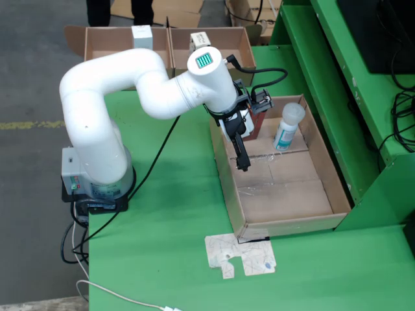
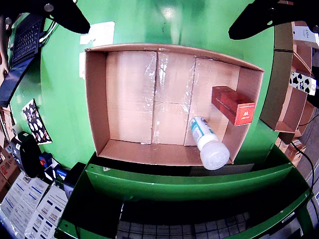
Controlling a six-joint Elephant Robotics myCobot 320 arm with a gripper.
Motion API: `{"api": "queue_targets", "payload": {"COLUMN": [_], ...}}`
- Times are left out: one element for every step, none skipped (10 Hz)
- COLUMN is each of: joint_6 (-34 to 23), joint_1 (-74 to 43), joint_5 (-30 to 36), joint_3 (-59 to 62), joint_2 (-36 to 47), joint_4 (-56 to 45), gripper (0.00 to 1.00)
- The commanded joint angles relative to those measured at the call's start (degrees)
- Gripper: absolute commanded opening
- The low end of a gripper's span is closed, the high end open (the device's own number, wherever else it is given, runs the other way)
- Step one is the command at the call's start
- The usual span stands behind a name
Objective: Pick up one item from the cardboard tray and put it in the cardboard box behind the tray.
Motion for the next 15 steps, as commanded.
{"api": "queue_targets", "payload": {"joint_6": [3.95,5.26,5.26,7.13,9.13,10.77,12.27,14.72,16.1,17.53,18.97,18.97,19.92,20.55,21.28], "joint_1": [6.43,8.28,8.28,10.67,13.1,15.38,17.51,20.53,22.21,23.99,25.77,25.77,26.81,27.49,28.3], "joint_5": [-3.36,-4.41,-4.41,-5.54,-6.76,-7.88,-8.86,-10.46,-11.15,-11.84,-12.58,-12.58,-12.94,-13.06,-13.36], "joint_3": [-1.01,-1.66,-1.66,-1.83,-1.49,-0.39,0.34,0.2,0.37,1.03,1.33,1.33,0.75,0.71,0.9], "joint_2": [4.33,5.94,5.94,6.15,6.23,6.28,6.9,7.5,7.64,7.45,7.68,7.68,8.37,8.43,8.43], "joint_4": [0.01,-1.07,-1.07,-1.63,-2.53,-4.02,-5.79,-6.91,-7.67,-8.6,-9.58,-9.58,-10.03,-10.17,-10.54], "gripper": [1.0,1.0,1.0,1.0,1.0,1.0,1.0,1.0,1.0,1.0,1.0,1.0,1.0,1.0,1.0]}}
